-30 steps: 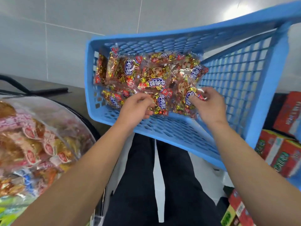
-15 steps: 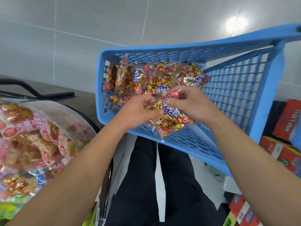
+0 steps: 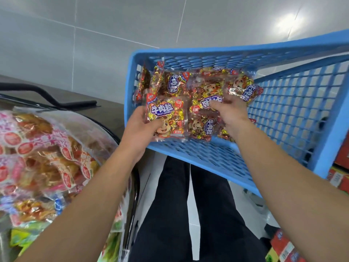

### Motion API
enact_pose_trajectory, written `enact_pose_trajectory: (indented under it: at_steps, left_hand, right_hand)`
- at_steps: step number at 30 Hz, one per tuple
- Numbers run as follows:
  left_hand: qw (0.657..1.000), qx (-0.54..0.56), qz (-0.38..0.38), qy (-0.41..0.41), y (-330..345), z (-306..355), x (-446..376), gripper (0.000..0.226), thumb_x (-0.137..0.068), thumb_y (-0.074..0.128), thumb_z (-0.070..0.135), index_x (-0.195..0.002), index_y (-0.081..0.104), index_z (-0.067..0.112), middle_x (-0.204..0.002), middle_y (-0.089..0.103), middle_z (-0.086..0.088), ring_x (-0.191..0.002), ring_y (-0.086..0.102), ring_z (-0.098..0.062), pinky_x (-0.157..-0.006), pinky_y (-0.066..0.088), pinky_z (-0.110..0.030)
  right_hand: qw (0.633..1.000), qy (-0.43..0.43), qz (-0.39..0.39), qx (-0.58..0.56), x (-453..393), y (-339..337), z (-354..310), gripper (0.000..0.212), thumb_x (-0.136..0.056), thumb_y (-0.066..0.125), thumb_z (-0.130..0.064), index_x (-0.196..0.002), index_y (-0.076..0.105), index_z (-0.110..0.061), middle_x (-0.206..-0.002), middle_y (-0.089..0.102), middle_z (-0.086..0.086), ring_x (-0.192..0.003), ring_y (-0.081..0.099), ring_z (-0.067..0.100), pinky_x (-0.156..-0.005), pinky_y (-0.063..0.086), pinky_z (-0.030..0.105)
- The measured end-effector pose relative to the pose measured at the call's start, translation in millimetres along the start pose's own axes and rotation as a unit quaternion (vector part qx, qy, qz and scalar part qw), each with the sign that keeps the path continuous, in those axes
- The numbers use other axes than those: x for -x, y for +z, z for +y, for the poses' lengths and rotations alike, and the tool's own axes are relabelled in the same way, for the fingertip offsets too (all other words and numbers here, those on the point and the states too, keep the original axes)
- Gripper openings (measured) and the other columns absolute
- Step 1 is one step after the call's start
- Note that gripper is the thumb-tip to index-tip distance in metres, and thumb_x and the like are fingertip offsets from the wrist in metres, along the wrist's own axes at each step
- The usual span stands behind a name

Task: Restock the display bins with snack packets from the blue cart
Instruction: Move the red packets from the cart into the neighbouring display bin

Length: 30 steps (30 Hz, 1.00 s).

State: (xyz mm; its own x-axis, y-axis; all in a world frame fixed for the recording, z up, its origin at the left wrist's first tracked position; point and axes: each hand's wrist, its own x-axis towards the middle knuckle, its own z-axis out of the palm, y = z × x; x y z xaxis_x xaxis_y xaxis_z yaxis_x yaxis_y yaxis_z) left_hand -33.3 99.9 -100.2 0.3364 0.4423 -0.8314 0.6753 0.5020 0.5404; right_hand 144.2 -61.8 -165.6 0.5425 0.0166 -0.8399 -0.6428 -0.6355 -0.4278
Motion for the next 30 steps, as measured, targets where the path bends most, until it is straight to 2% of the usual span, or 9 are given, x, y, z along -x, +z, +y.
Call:
enact_pose_trajectory:
  at_steps: [2,6,8,12,15,19,21,26,30]
  left_hand:
    - [0.999,-0.006,-0.027,0.016,2.6,2.6,1.7,0.035,-0.09,0.062,-0.002,-0.11,0.063,0.027,-0.107,0.076,0.004,-0.1,0.072,-0.015,-0.084,0.058,-0.035]
    - [0.999,0.025,-0.045,0.0,9.0,6.9,7.9,0.032,-0.091,0.06,0.002,-0.109,0.067,0.027,-0.104,0.077,0.006,-0.097,0.074,-0.015,-0.069,0.059,-0.028]
    - [0.998,0.036,-0.047,-0.013,11.7,8.6,10.0,0.03,-0.092,0.059,0.006,-0.104,0.069,0.032,-0.105,0.077,0.005,-0.097,0.074,-0.018,-0.074,0.061,-0.036]
    - [0.998,0.017,-0.067,-0.013,15.3,13.0,12.0,0.028,-0.09,0.062,0.012,-0.102,0.071,0.036,-0.108,0.077,0.002,-0.101,0.074,-0.021,-0.086,0.06,-0.049]
    - [0.992,-0.026,-0.123,0.007,18.6,18.1,13.7,0.032,-0.084,0.064,0.027,-0.114,0.069,0.039,-0.11,0.075,0.008,-0.102,0.072,-0.015,-0.08,0.062,-0.041]
    - [0.98,-0.059,-0.187,0.025,25.7,26.6,15.5,0.012,-0.09,0.067,0.032,-0.096,0.074,0.041,-0.1,0.077,0.009,-0.093,0.074,-0.012,-0.067,0.059,-0.026]
    - [0.981,-0.065,-0.181,0.033,25.3,28.3,12.4,0.015,-0.093,0.07,0.025,-0.097,0.074,0.039,-0.098,0.078,0.009,-0.088,0.075,-0.01,-0.061,0.055,-0.019]
    - [0.989,-0.028,-0.142,-0.001,17.3,32.8,-1.1,0.014,-0.096,0.068,0.02,-0.105,0.07,0.03,-0.097,0.078,0.008,-0.086,0.075,-0.01,-0.059,0.056,-0.022]
    - [0.999,0.012,-0.051,0.005,12.4,32.3,-9.1,0.017,-0.098,0.065,0.022,-0.115,0.066,0.022,-0.099,0.078,0.006,-0.088,0.075,-0.013,-0.06,0.057,-0.024]
  right_hand:
    - [0.998,-0.01,0.008,-0.068,9.8,-19.6,4.6,0.046,-0.084,0.077,-0.012,-0.125,0.057,-0.011,-0.106,0.056,-0.006,-0.108,0.063,0.027,-0.088,0.057,0.043]
    - [0.991,-0.042,-0.051,-0.114,36.6,-67.1,14.8,0.034,-0.085,0.071,-0.001,-0.115,0.066,-0.018,-0.113,0.062,-0.003,-0.087,0.07,0.022,-0.068,0.06,0.033]
    - [0.989,-0.073,-0.108,-0.064,49.4,-85.5,15.4,0.036,-0.079,0.069,-0.001,-0.097,0.074,-0.031,-0.109,0.067,0.0,-0.087,0.069,0.019,-0.068,0.057,0.032]
    - [0.952,-0.116,-0.247,0.136,64.6,-95.3,-3.2,0.037,-0.08,0.076,-0.007,-0.095,0.071,-0.04,-0.101,0.072,-0.009,-0.084,0.068,0.007,-0.074,0.055,0.031]
    - [0.936,-0.142,-0.265,0.186,71.4,-77.6,-26.7,0.022,-0.081,0.08,-0.017,-0.09,0.07,-0.035,-0.085,0.071,-0.008,-0.066,0.067,0.007,-0.061,0.053,0.024]
    - [0.932,-0.18,-0.278,0.148,73.8,-42.0,-53.1,0.015,-0.085,0.075,-0.011,-0.096,0.068,-0.018,-0.064,0.068,-0.011,-0.055,0.062,0.0,-0.052,0.05,0.016]
    - [0.926,-0.21,-0.26,0.176,70.4,-26.8,-60.2,0.017,-0.084,0.077,-0.014,-0.097,0.068,-0.019,-0.072,0.068,-0.004,-0.058,0.059,0.004,-0.055,0.051,0.026]
    - [0.942,-0.257,-0.16,0.148,56.9,-1.1,-54.3,0.037,-0.074,0.083,-0.029,-0.101,0.059,-0.028,-0.09,0.059,-0.012,-0.071,0.055,-0.004,-0.061,0.047,0.015]
    - [0.995,-0.051,0.017,-0.084,27.2,3.8,-51.8,0.035,-0.081,0.073,-0.048,-0.102,0.053,-0.028,-0.102,0.064,-0.003,-0.078,0.064,0.009,-0.075,0.06,0.036]
